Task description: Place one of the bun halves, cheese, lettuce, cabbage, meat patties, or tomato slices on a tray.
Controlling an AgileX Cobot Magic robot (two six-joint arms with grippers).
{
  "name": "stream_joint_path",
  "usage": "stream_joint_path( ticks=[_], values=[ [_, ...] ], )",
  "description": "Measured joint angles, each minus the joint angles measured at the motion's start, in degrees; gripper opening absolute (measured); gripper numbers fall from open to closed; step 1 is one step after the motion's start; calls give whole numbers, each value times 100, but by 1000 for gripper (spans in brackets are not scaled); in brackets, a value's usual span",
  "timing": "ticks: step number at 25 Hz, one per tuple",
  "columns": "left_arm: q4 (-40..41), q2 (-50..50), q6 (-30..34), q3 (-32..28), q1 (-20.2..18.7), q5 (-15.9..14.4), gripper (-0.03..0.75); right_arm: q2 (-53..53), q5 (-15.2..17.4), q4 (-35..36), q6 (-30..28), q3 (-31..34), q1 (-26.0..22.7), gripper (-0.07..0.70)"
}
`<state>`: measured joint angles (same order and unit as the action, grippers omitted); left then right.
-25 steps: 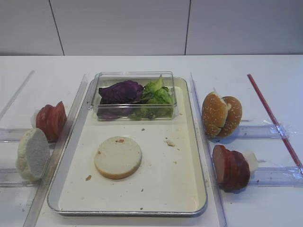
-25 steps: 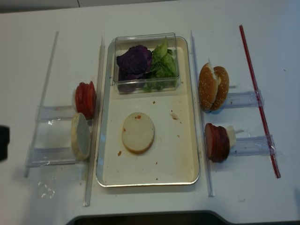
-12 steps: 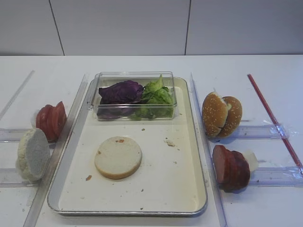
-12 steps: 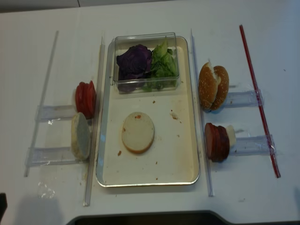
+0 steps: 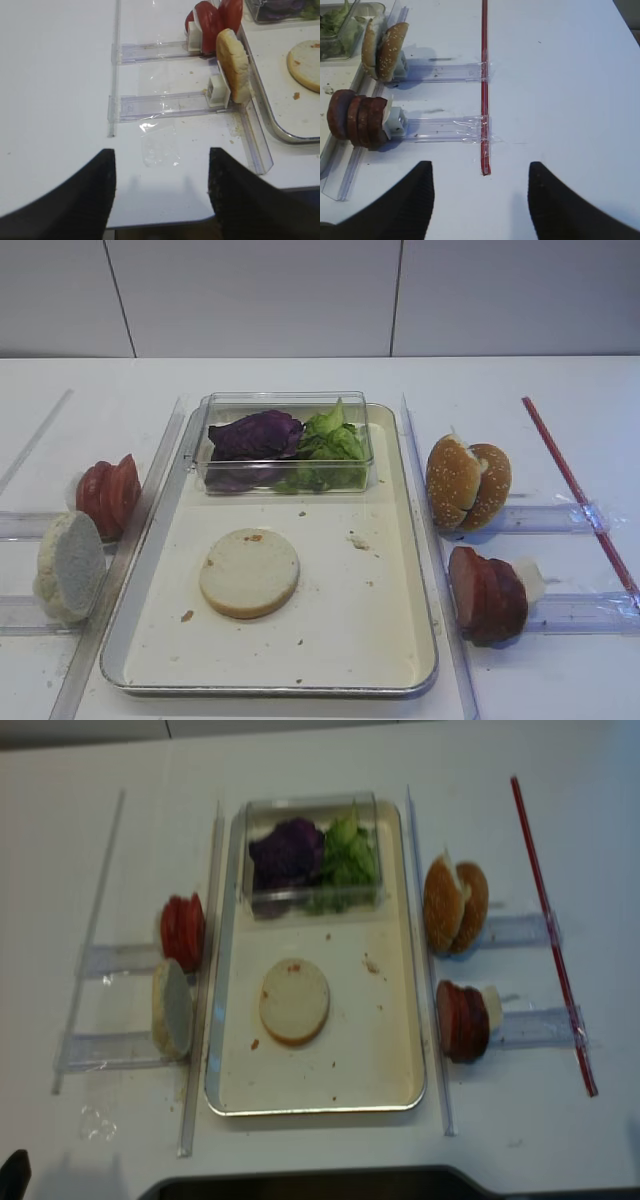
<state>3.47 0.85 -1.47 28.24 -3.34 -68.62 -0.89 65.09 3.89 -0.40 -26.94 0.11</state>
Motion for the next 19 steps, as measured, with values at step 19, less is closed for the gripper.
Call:
stream_joint_path(
  ticks=[19],
  values=[
    [0, 0, 0, -35, 0, 91, 389, 0, 0, 0, 0, 0, 0, 430]
  ],
)
